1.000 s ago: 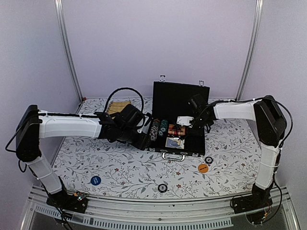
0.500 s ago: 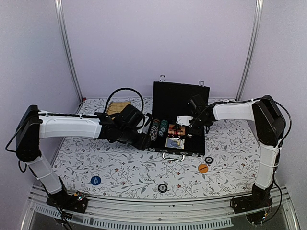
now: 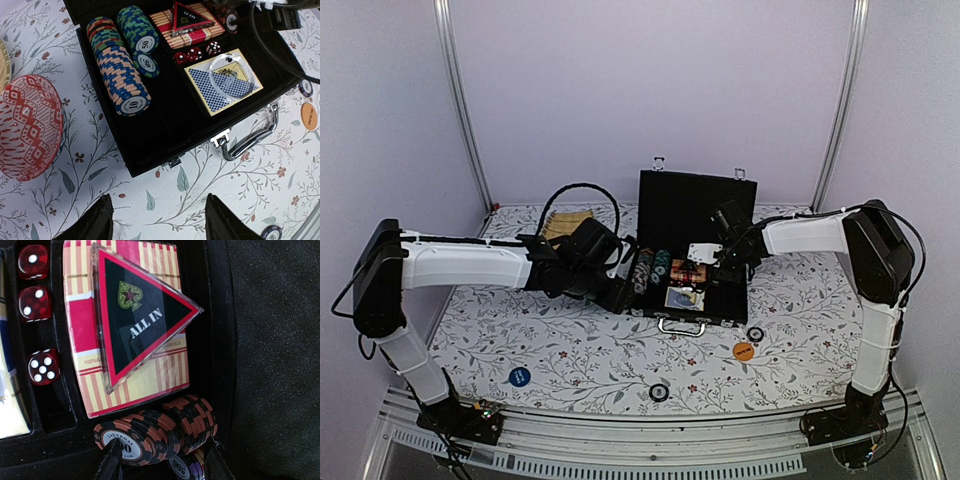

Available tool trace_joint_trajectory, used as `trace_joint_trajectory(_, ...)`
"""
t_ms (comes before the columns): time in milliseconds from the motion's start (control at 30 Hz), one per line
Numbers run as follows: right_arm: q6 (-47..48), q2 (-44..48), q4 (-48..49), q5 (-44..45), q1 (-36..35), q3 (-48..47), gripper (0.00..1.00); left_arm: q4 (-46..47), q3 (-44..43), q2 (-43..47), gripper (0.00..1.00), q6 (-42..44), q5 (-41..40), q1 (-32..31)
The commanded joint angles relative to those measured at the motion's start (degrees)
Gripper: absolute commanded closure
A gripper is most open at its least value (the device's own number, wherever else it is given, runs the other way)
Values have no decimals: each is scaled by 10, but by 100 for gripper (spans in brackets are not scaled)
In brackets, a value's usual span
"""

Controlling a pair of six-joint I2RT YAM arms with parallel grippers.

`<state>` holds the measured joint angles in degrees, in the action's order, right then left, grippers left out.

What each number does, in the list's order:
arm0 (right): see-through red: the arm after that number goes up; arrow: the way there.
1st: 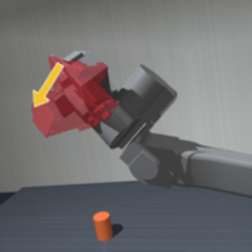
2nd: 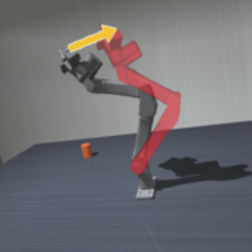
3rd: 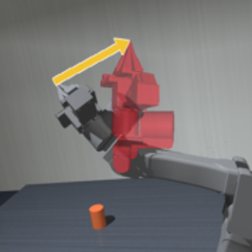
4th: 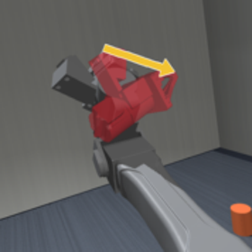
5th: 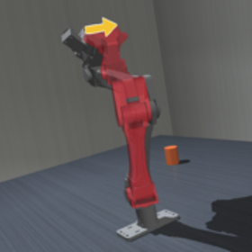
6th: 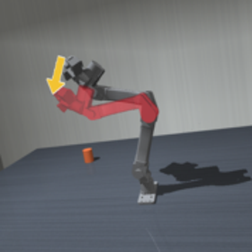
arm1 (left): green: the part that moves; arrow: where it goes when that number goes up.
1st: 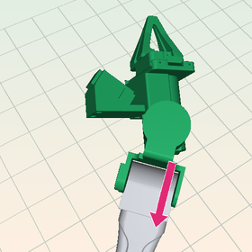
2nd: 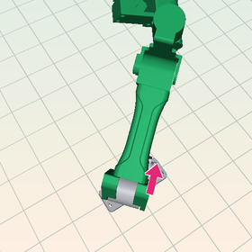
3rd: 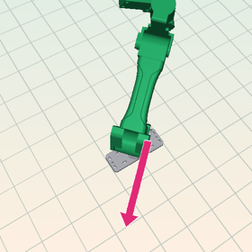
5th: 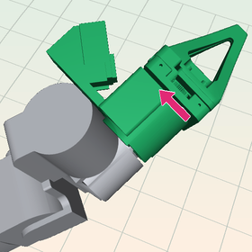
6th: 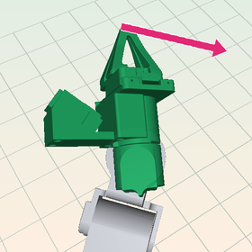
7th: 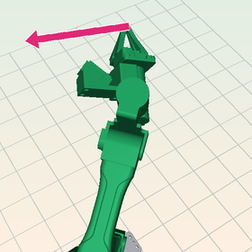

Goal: Pack up texas hold em set

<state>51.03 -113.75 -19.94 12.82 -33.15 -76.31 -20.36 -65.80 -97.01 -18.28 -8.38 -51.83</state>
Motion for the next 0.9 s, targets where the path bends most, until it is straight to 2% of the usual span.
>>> trace_joint_trajectory(0,12,-23,60,42,1,15,43,12,3,3,37,1,0,8)
trace_joint_trajectory(533,5,2,89,55,-3,33,44,16,-3,-3,37,4,4,8)
trace_joint_trajectory(867,-37,68,-29,-12,-6,10,43,3,-17,-5,36,10,-1,9)
